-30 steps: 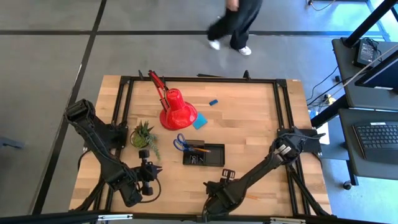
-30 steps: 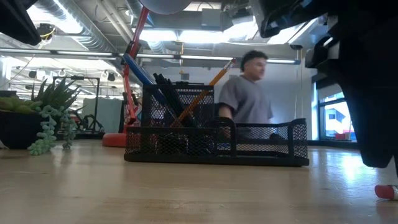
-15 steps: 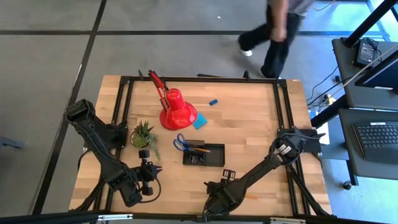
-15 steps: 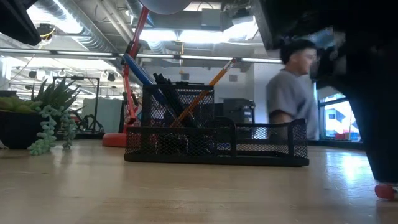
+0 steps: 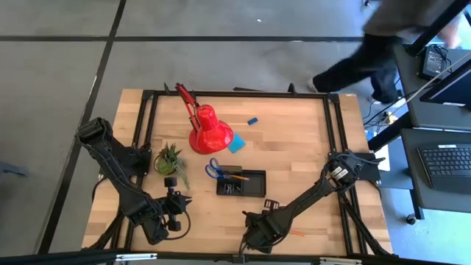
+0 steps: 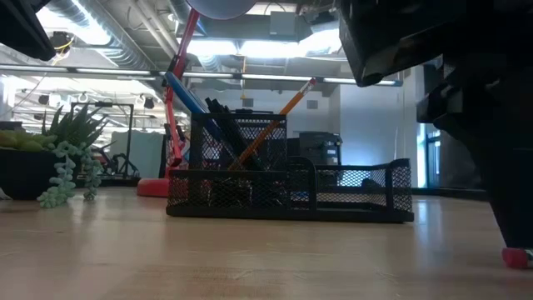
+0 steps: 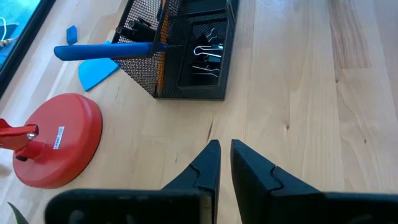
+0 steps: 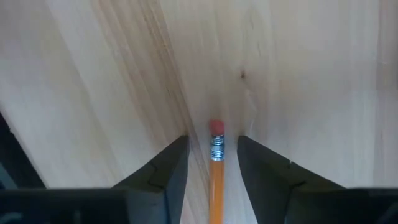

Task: Pick and place office supplies into organizer
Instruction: Put the orange pencil into the desk organizer

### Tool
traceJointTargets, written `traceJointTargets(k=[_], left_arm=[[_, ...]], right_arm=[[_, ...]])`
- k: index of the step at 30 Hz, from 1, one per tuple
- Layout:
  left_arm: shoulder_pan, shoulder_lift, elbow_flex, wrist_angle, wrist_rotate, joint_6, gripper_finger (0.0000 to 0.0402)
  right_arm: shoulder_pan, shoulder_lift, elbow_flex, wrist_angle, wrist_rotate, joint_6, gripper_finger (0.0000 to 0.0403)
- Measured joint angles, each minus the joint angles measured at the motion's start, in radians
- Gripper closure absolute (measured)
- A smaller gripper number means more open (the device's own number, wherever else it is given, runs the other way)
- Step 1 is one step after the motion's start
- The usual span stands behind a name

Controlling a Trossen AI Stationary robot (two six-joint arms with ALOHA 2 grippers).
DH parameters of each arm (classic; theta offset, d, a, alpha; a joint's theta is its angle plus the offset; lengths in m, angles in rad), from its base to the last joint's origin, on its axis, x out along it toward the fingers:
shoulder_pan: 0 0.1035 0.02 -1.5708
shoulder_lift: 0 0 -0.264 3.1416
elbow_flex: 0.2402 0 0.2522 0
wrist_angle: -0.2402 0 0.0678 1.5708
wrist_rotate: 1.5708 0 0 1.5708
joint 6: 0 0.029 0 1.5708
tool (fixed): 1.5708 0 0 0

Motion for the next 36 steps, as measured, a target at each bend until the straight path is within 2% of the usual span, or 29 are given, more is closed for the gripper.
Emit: traceJointTargets(k=[21, 36], left_arm=[[0.0, 0.0, 0.0, 0.0, -0.002, 0.004, 0.037], [0.0, 0.0, 0.0, 0.001, -0.002, 0.026, 0.037]], right_arm=[[0.001, 0.0, -0.002, 0.007, 0.026, 0.026, 0.0329], [-0.019, 0.0, -0.002, 0.009, -0.008, 0.022, 0.034]])
